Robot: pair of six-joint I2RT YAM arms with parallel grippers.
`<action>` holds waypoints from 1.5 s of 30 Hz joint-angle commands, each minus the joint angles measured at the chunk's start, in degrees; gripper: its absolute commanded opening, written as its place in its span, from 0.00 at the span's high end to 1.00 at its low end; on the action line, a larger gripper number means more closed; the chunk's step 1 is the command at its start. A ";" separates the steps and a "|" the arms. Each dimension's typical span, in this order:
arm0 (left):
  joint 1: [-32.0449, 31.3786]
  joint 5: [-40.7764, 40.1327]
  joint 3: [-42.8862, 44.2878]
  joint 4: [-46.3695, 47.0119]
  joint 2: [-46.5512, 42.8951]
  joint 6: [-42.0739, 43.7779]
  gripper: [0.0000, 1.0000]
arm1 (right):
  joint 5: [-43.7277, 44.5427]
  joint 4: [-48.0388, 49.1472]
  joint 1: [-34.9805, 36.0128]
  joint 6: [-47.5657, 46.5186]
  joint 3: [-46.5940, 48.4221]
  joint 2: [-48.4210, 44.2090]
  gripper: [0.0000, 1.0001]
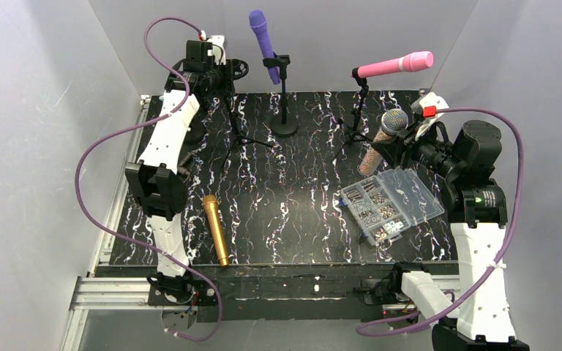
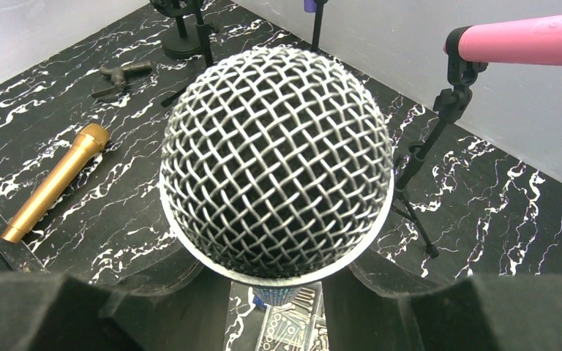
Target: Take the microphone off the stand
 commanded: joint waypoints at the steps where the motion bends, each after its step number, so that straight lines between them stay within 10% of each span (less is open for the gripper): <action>1: -0.10 -0.51 3.49 4.00 -2.38 0.98 1.00 | -0.78 2.84 -0.31 0.23 0.34 -0.62 0.99; 45: -2.33 0.99 -11.67 9.34 -3.01 11.47 1.00 | -5.53 8.31 0.98 3.15 -10.16 1.48 0.99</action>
